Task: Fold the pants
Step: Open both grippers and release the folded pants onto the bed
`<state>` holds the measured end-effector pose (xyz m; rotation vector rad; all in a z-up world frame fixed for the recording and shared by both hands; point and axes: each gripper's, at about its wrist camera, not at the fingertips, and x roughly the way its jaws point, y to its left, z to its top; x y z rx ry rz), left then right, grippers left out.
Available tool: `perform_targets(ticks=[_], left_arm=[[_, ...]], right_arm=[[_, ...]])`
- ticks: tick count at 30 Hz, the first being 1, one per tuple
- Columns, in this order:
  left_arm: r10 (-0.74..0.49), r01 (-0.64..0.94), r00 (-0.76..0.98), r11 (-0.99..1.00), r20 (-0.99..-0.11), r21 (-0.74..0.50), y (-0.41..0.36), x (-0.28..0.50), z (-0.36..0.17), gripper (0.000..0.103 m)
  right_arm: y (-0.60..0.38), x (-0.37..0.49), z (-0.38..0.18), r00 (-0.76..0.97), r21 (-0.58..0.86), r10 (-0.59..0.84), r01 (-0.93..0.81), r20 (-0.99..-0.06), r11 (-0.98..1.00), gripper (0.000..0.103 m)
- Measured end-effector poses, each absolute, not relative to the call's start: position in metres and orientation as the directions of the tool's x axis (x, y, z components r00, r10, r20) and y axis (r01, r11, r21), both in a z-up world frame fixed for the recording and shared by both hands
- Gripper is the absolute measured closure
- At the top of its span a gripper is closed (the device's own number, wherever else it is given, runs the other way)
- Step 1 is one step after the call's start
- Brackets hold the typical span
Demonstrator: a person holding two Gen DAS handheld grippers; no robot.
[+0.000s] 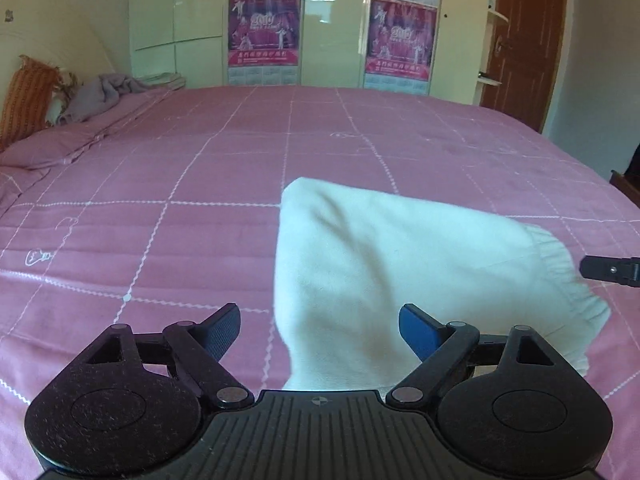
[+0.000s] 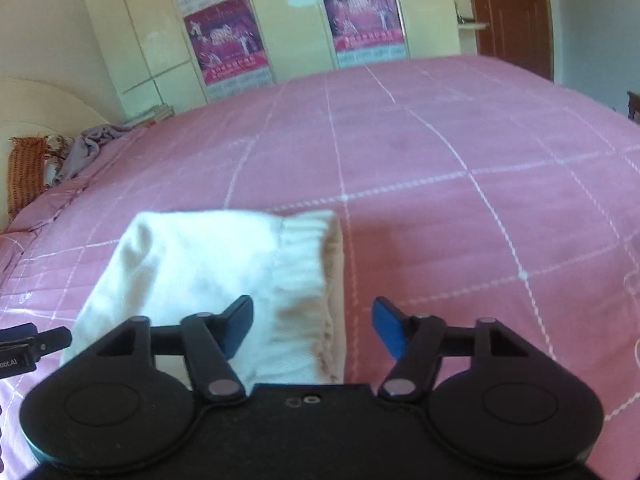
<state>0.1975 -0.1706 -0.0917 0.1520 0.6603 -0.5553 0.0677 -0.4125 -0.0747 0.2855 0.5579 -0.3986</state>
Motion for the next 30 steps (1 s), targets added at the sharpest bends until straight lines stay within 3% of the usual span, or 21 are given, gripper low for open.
perform_targets(ticks=[1,5,9,10,13,18,21,25,27,30], left_arm=[[-0.444,0.545,0.635,0.837,-0.633,-0.04,-0.178,0.196,-0.092,0.016],[-0.366,0.556,0.557,0.831,-0.746,0.007,-0.199,0.19,-0.125,0.016],[-0.352,0.499,0.555,0.866,-0.754,-0.037,-0.192,0.187,-0.139,0.014],[-0.341,0.504,0.564,0.864,-0.752,-0.014,-0.195,0.186,-0.139,0.014],[-0.318,0.49,0.565,0.872,-0.761,-0.001,-0.201,0.188,-0.137,0.012],[-0.296,0.453,0.576,0.892,-0.762,-0.004,-0.196,0.186,-0.129,0.0],[-0.263,0.436,0.593,0.9,-0.761,0.028,-0.196,0.181,-0.124,0.0],[-0.203,0.431,0.538,0.901,-0.818,0.06,-0.199,0.185,-0.118,0.0],[-0.173,0.425,0.491,0.903,-0.854,0.061,-0.199,0.188,-0.118,0.0],[-0.126,0.393,0.561,0.91,-0.818,0.129,-0.194,0.174,-0.111,0.0]], right_arm=[[-0.402,0.069,-0.068,0.787,0.122,-0.287,0.414,-0.546,0.902,0.067],[-0.36,0.083,-0.064,0.796,0.018,-0.255,0.316,-0.549,0.949,0.071],[-0.365,0.089,-0.105,0.687,-0.018,-0.271,0.352,-0.674,0.936,0.077],[-0.371,0.085,-0.115,0.68,-0.01,-0.272,0.363,-0.681,0.932,0.083],[-0.369,0.083,-0.118,0.682,-0.019,-0.292,0.378,-0.671,0.926,0.083],[-0.372,0.082,-0.102,0.683,0.081,-0.247,0.41,-0.688,0.908,0.075],[-0.365,0.066,-0.09,0.721,0.135,-0.239,0.419,-0.651,0.898,0.07],[-0.353,0.06,-0.087,0.716,0.105,-0.242,0.404,-0.654,0.909,0.052],[-0.349,0.054,-0.088,0.716,0.1,-0.241,0.399,-0.655,0.911,0.05],[-0.346,0.044,-0.089,0.713,0.11,-0.241,0.408,-0.659,0.906,0.046]])
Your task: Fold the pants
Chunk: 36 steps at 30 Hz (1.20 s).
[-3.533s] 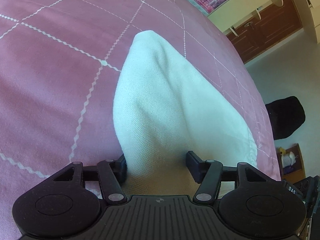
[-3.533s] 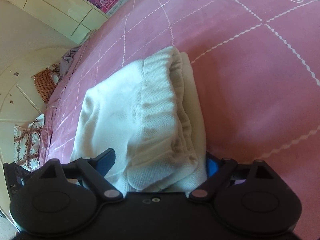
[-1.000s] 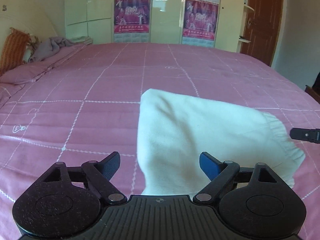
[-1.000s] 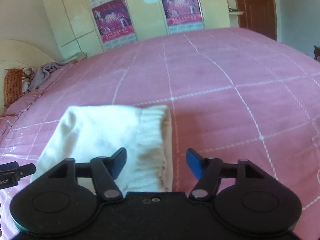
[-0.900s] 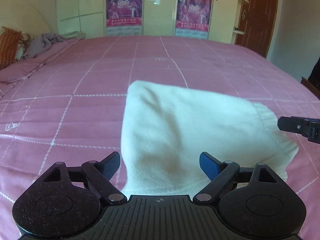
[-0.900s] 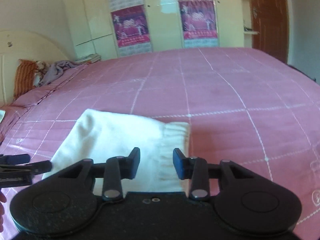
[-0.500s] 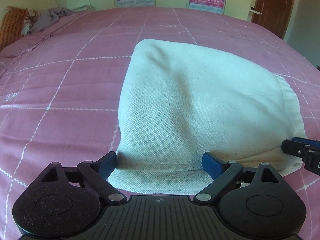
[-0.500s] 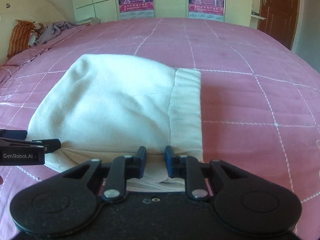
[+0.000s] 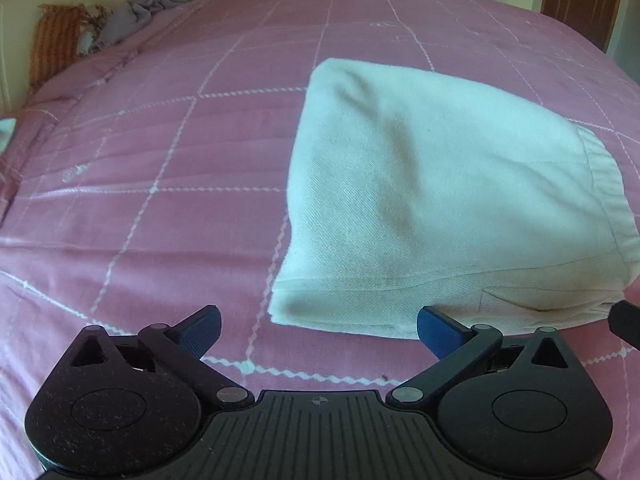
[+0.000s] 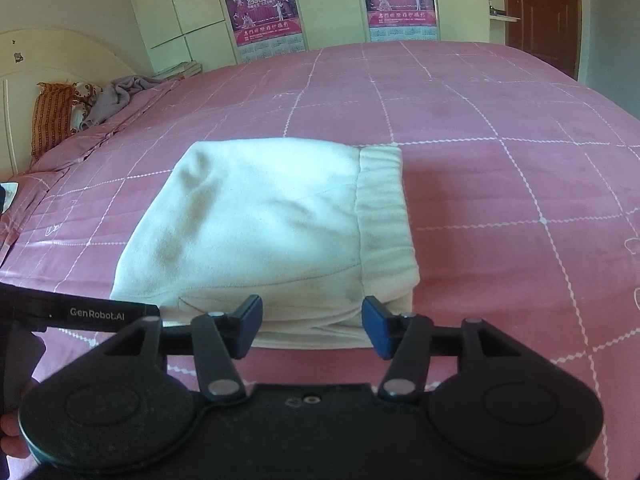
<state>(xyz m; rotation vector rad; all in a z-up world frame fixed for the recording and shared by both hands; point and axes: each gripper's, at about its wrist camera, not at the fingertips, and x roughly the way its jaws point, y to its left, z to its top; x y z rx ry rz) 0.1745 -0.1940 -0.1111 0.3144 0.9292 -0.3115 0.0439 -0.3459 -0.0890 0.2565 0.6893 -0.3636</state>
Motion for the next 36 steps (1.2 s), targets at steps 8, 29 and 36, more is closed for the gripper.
perform_targets(ticks=[8,29,36], left_arm=[[-0.151,0.431,0.628,0.884,-0.763,0.18,-0.184,0.134,-0.077,0.0],[-0.372,0.457,0.757,0.889,-0.538,0.027,-0.041,-0.07,0.051,0.0],[-0.342,0.377,0.803,0.926,-0.488,-0.029,-0.012,-0.104,0.053,0.0]], right_arm=[[-0.331,0.019,-0.084,0.698,0.105,-0.24,0.413,-0.675,0.905,0.035],[-0.226,-0.175,0.02,0.882,0.222,-0.2,0.316,-0.426,0.923,0.0],[-0.195,-0.22,0.032,0.874,0.105,-0.33,0.389,-0.356,0.915,0.0]])
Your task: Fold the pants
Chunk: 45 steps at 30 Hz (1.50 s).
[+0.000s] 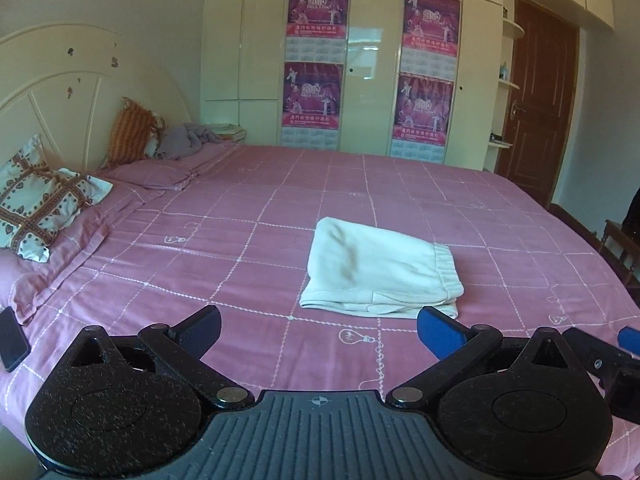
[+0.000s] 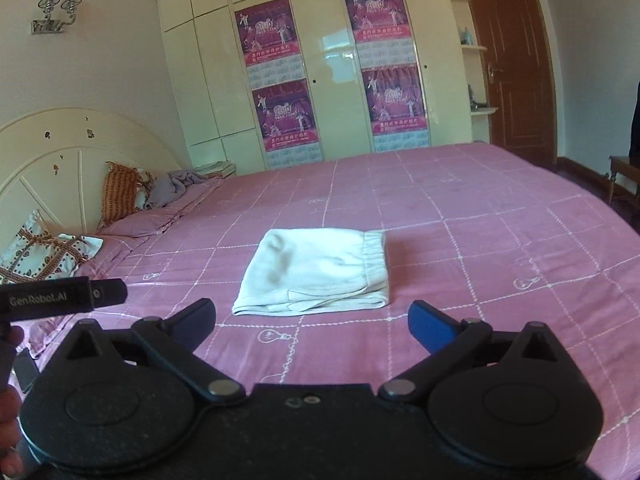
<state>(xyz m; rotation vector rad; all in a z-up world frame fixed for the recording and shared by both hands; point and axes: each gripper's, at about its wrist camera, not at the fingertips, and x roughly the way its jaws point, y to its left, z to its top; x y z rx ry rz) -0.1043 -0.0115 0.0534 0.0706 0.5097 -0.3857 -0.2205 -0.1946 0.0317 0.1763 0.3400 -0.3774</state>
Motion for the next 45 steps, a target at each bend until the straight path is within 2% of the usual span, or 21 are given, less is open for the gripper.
perform_targets(ticks=[4,6,10,21,45], left_arm=[[-0.304,0.388,0.812,0.919,-0.498,0.072,-0.019,-0.123,0.05,0.0],[-0.32,0.407,0.791,0.912,-0.522,0.057,-0.019,-0.127,0.049,0.0],[-0.322,0.408,0.781,0.912,-0.536,0.046,-0.022,-0.13,0.046,0.0],[-0.328,0.429,0.752,0.902,-0.572,0.046,-0.029,-0.135,0.04,0.0],[-0.327,0.425,0.745,0.905,-0.581,0.035,-0.023,-0.128,0.038,0.0]], right_arm=[[-0.191,-0.223,0.042,0.865,0.042,-0.38,0.415,-0.328,0.909,0.0],[-0.193,-0.227,0.042,0.865,0.05,-0.402,0.435,-0.301,0.899,0.0],[-0.196,-0.222,0.04,0.843,0.013,-0.43,0.458,-0.323,0.889,0.0],[-0.203,-0.226,0.036,0.844,0.054,-0.415,0.458,-0.341,0.887,0.0],[-0.194,-0.221,0.029,0.842,0.042,-0.392,0.437,-0.371,0.899,0.0]])
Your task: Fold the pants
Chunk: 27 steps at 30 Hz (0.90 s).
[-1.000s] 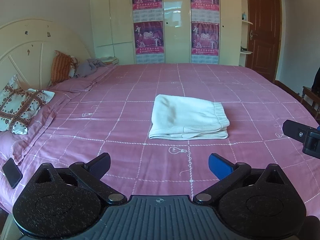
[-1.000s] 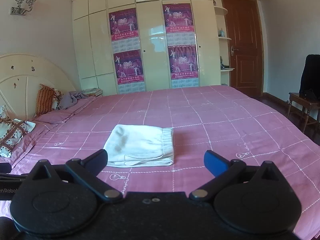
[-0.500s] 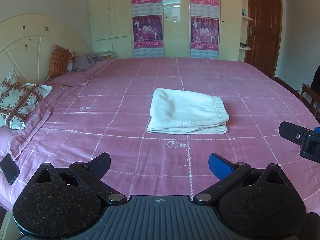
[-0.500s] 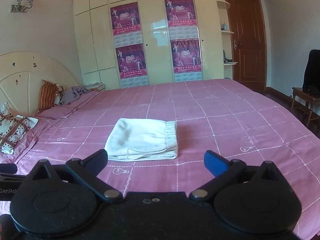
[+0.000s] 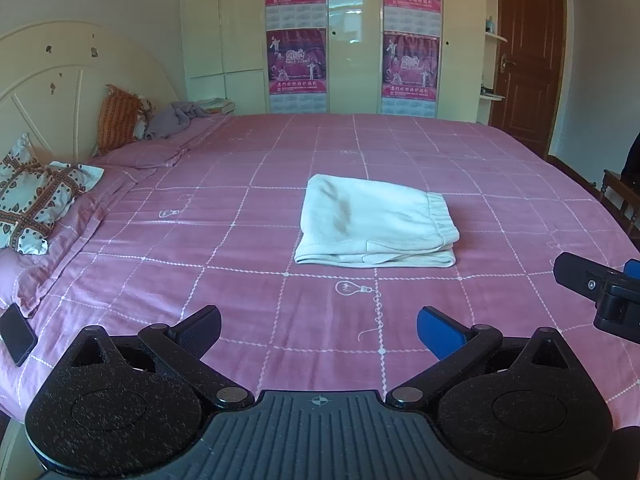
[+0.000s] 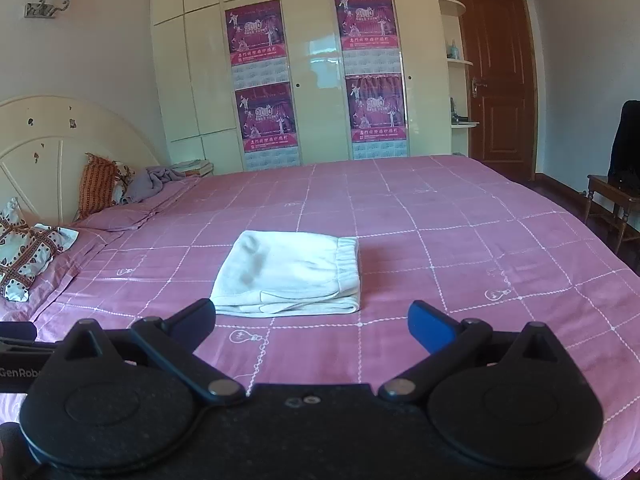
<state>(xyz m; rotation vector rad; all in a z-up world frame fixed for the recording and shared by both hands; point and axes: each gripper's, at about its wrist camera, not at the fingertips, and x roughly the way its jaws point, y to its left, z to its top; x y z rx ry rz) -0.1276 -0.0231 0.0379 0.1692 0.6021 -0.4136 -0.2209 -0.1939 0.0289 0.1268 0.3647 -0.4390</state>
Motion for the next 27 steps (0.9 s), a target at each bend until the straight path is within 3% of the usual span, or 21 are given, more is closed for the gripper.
perform_targets(ticks=[27], left_arm=[[-0.336,0.427,0.748,0.904,-0.573,0.028,-0.0311,-0.1252,0.0383,0.0]], right_arm=[[-0.1956,-0.2224,0.0315,0.847,0.062,-0.391,0.44,-0.361,0.896,0.0]])
